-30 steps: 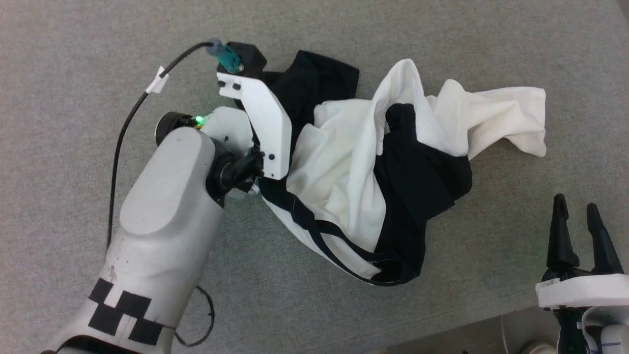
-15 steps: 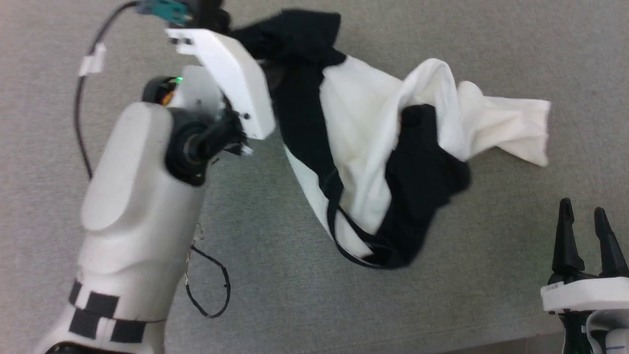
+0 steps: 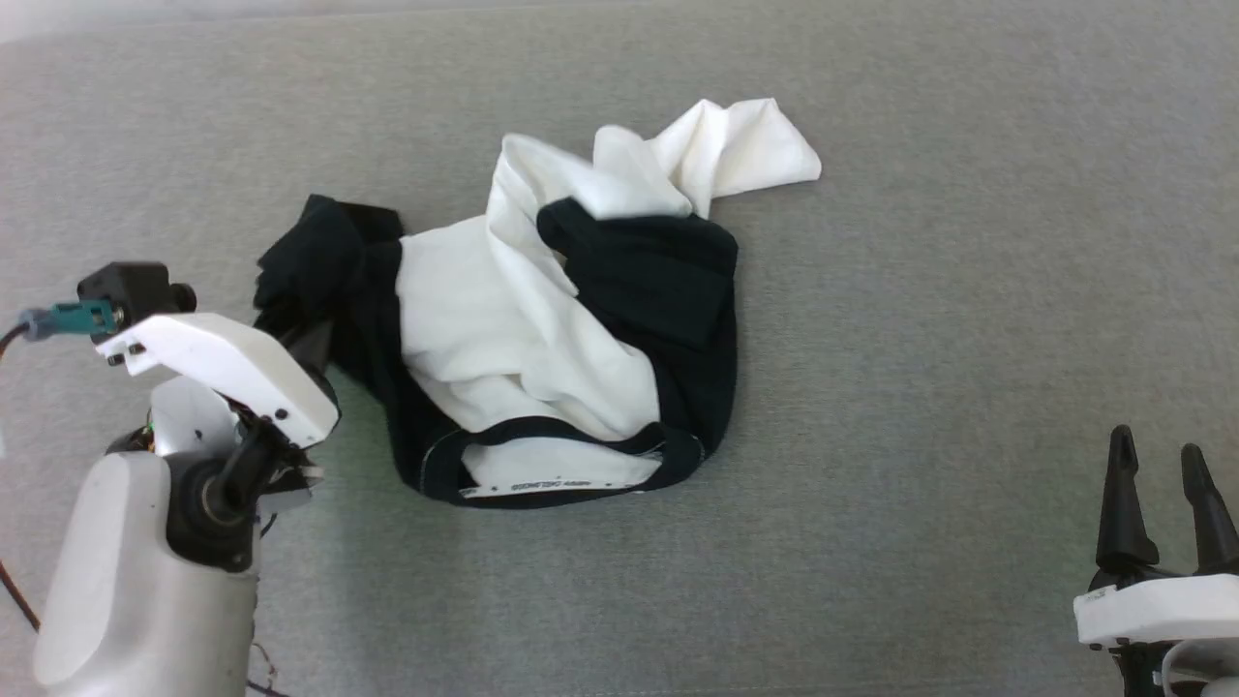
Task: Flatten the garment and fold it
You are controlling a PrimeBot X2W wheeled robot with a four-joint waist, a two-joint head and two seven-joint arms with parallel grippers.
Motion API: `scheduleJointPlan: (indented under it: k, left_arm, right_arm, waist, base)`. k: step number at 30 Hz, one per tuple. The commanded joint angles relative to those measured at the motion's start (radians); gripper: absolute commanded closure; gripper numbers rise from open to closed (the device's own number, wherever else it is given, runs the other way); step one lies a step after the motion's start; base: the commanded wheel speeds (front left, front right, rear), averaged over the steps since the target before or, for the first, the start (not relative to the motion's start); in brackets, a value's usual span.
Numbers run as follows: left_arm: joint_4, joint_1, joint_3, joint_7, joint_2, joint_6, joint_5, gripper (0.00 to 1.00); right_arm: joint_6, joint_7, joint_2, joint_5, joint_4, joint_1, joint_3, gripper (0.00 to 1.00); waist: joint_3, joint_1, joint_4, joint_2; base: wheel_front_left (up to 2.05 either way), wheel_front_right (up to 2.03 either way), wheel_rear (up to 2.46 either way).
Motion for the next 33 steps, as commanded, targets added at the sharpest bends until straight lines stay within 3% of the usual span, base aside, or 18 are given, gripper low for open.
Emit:
scheduleJointPlan:
  k: [1,4,10,14,17,23,29,33]
  left_arm:
    - [-0.001,-0.003,0.005,-0.023,-0.01,0.001,-0.002,0.0]
    - [-0.004,-0.015,-0.007,-0.046,-0.028,-0.014,-0.003,0.0]
    - [-0.092,-0.055,-0.037,-0.127,-0.002,-0.039,0.076,0.0]
    - [-0.195,-0.028,-0.036,-0.263,0.004,-0.038,0.157,0.0]
    - [-0.271,0.028,-0.038,-0.433,0.011,-0.032,0.263,0.0]
    - [-0.354,0.235,-0.056,-0.718,-0.044,-0.004,0.379,0.0]
    - [-0.387,0.43,-0.052,-0.772,-0.124,0.033,0.473,0.0]
    - [-0.414,0.535,-0.036,-0.773,-0.185,0.015,0.518,0.0]
  right_arm:
    - [-0.001,-0.005,0.001,-0.008,-0.004,0.004,0.0,0.0]
    - [-0.001,-0.005,0.001,-0.018,-0.006,0.004,-0.002,0.0]
    - [-0.001,-0.005,0.001,-0.03,0.007,0.016,0.002,0.0]
    - [-0.001,-0.005,0.001,-0.031,0.015,0.03,0.008,0.0]
    - [-0.001,-0.005,0.001,-0.031,0.016,0.04,0.01,0.0]
    - [-0.001,-0.005,0.001,-0.031,0.009,0.062,0.008,0.0]
    - [-0.001,-0.005,0.001,-0.037,-0.003,0.074,0.0,0.0]
    - [-0.001,-0.005,0.001,-0.04,-0.007,0.079,-0.006,0.0]
  waist:
    - [-0.012,0.0002,0.023,-0.0001]
    - [-0.019,0.0002,0.037,-0.0001]
    - [-0.05,0.0002,0.048,-0.0001]
    - [-0.076,0.0002,0.045,-0.0001]
    - [-0.094,0.0002,0.041,-0.0001]
    - [-0.125,0.0002,0.032,-0.0001]
    - [-0.137,0.0002,0.033,-0.0001]
    - [-0.147,0.0002,0.044,-0.0001]
  base:
    - [0.0,0.0,0.0]
    - [0.0,0.0,0.0]
    - [0.0,0.0,0.0]
    - [0.0,0.0,0.0]
    - [0.0,0.0,0.0]
    - [0.0,0.0,0.0]
    - [0.0,0.0,0.0]
    - [0.0,0.0,0.0]
